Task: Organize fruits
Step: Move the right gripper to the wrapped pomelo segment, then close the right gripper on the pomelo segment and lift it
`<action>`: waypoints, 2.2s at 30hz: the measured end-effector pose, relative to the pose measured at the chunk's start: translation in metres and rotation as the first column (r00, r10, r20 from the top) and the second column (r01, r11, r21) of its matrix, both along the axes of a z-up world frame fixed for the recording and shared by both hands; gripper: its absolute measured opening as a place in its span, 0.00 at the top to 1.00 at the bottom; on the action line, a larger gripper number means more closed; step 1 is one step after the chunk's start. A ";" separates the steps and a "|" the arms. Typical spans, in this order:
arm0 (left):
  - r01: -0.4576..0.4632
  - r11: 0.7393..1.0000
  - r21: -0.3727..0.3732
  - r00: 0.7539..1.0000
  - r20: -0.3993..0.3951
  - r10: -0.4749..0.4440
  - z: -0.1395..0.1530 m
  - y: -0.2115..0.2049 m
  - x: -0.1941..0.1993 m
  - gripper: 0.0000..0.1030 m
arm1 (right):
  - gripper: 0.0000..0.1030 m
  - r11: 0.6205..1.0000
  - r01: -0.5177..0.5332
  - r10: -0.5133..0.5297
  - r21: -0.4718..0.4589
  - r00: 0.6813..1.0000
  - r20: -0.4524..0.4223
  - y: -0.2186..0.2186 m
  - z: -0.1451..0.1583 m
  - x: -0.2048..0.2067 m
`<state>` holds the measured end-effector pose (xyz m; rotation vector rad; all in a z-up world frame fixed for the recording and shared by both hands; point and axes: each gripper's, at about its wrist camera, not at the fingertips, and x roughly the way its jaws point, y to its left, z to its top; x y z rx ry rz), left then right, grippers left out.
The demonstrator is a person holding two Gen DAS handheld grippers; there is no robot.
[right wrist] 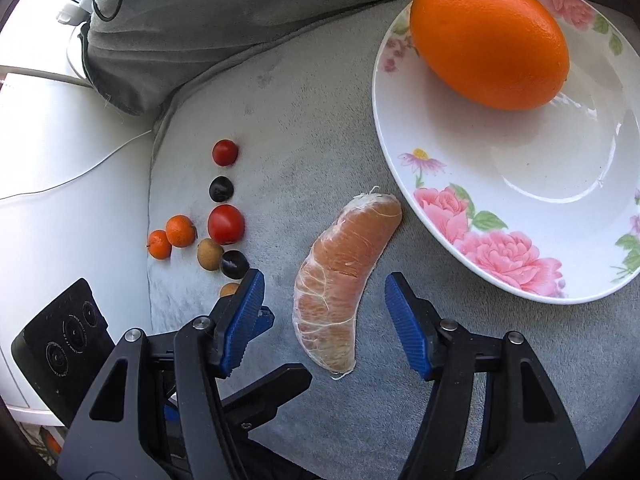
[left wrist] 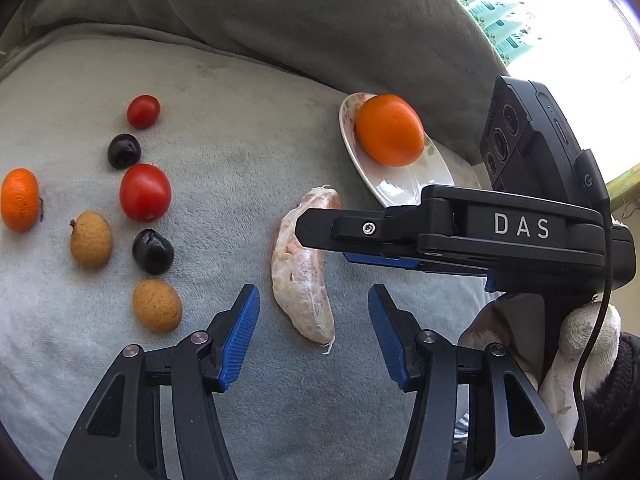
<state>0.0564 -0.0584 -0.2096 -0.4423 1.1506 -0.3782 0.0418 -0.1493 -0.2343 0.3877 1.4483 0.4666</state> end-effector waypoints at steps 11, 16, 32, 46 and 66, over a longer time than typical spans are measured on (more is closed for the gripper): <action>-0.003 1.000 -0.010 0.999 -0.036 0.003 -0.014 -0.004 0.006 0.47 | 0.41 0.999 0.026 -0.026 -0.040 0.999 -0.017 0.003 -0.006 0.006; -0.001 1.000 -0.001 0.999 -0.034 0.001 -0.015 -0.007 0.010 0.47 | 0.41 0.999 0.026 -0.027 -0.044 0.999 -0.020 0.008 -0.007 0.007; 0.001 0.998 0.055 1.000 0.005 -0.002 -0.010 -0.020 0.004 0.68 | 0.50 0.998 0.042 -0.044 -0.048 0.998 -0.033 0.015 -0.012 0.011; 0.015 0.996 0.092 0.998 0.057 -0.020 0.010 -0.030 -0.018 0.72 | 0.62 0.996 0.089 -0.089 0.004 0.996 -0.018 -0.006 -0.004 0.004; 0.036 0.996 0.084 0.985 0.164 -0.050 0.066 -0.035 -0.044 0.72 | 0.62 0.991 0.118 -0.124 0.064 0.988 0.088 -0.033 0.056 -0.006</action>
